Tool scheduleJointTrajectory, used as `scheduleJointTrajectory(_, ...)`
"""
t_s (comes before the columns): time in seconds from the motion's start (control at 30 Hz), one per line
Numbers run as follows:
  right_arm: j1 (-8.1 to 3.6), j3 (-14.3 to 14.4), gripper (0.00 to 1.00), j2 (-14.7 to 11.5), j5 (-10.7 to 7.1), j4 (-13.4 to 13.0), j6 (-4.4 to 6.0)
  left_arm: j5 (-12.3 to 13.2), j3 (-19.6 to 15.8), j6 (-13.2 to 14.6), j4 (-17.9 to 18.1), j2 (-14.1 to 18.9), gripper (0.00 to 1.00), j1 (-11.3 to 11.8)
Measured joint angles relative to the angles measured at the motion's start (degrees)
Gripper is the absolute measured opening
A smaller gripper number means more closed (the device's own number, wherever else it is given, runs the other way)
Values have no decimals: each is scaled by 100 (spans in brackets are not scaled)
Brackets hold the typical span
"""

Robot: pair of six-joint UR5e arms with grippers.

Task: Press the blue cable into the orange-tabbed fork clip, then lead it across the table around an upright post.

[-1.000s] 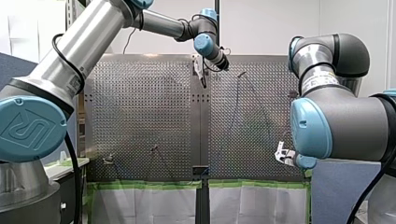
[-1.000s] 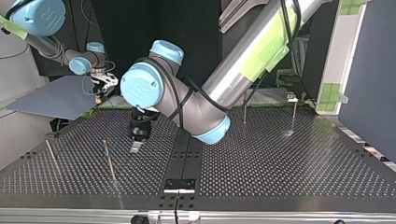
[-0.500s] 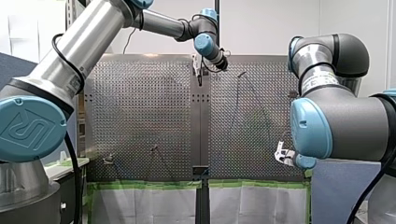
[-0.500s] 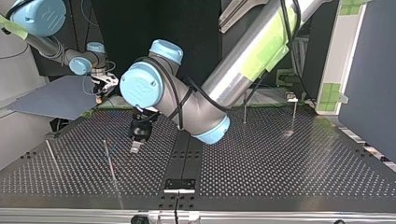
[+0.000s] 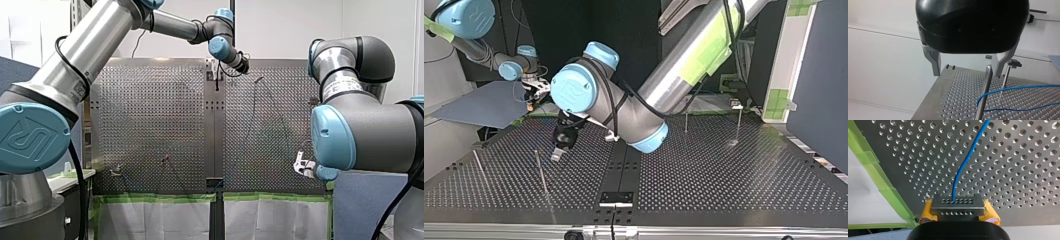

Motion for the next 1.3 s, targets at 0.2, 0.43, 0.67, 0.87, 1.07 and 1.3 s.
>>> scheduleJointTrajectory(0.2,8,-9,0,0,0,24,-10,13,0,-4,2,-1,100,-2)
scheduleJointTrajectory(0.43,10,-11,0,0,0,39,-36,14,0,-20,3,-1,100,-2)
scheduleJointTrajectory(0.67,12,-18,0,0,0,45,-43,-65,-8,-79,-60,-1,100,-24)
scheduleJointTrajectory(0.87,12,-21,0,0,0,61,-44,-365,-233,9,-172,170,100,-69)
scheduleJointTrajectory(1.07,16,-22,0,-1,0,66,-44,-531,-567,-111,100,497,100,-50)
scheduleJointTrajectory(1.3,38,-27,0,-2,-3,71,-47,-720,-976,-500,504,906,100,-59)
